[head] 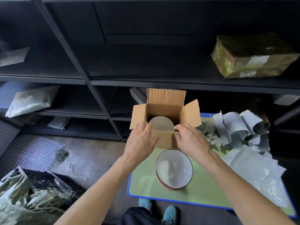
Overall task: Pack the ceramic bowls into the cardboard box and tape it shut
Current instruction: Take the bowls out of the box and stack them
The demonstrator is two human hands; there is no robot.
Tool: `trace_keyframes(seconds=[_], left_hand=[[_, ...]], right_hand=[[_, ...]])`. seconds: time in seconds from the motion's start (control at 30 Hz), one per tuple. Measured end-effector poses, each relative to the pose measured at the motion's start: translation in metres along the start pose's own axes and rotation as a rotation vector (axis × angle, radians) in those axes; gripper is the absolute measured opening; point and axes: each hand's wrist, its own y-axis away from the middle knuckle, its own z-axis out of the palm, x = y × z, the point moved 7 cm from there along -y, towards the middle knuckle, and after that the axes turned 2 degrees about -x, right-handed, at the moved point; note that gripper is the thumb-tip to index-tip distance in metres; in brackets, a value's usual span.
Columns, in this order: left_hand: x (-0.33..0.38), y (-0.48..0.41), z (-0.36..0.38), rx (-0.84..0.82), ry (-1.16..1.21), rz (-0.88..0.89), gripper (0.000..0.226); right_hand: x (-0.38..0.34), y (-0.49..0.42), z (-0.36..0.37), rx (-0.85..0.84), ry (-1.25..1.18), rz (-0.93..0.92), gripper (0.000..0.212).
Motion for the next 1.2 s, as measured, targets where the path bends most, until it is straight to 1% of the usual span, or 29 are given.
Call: trace_keyframes(seconds=[0.1,0.2,0.3,0.4,0.53,0.67,0.87,1.03,1.2], left_hand=[[-0.015,-0.021,0.001,0.001,-0.001,-0.021,0.054],[-0.030,-0.039,0.008,-0.044,0.017,-0.080,0.057],[-0.041,-0.053,0.016,-0.064,0.026,-0.093,0.055],[-0.048,-0.063,0.024,-0.072,0.055,-0.081,0.065],[-0.054,-0.066,0.032,-0.074,0.107,-0.080,0.081],[-0.061,-0.065,0.041,-0.091,0.158,-0.128,0.086],[-0.061,-0.066,0.045,-0.086,0.162,-0.150,0.087],[-0.062,-0.065,0.047,-0.080,0.142,-0.160,0.087],[-0.060,-0.064,0.046,-0.083,0.131,-0.165,0.086]], right_hand=[[-0.002,-0.028,0.010,-0.035,0.032,0.028,0.031],[-0.003,-0.055,0.021,-0.068,0.083,0.055,0.024],[-0.001,-0.079,0.038,-0.209,0.144,0.103,0.023],[0.002,-0.095,0.056,-0.342,0.161,0.170,0.022],[0.005,-0.112,0.073,-0.431,0.170,0.237,0.029],[0.010,-0.124,0.087,-0.478,0.188,0.304,0.033],[0.017,-0.130,0.102,-0.511,0.166,0.375,0.053],[0.018,-0.131,0.107,-0.507,0.173,0.376,0.056],[0.019,-0.132,0.102,-0.466,0.122,0.386,0.052]])
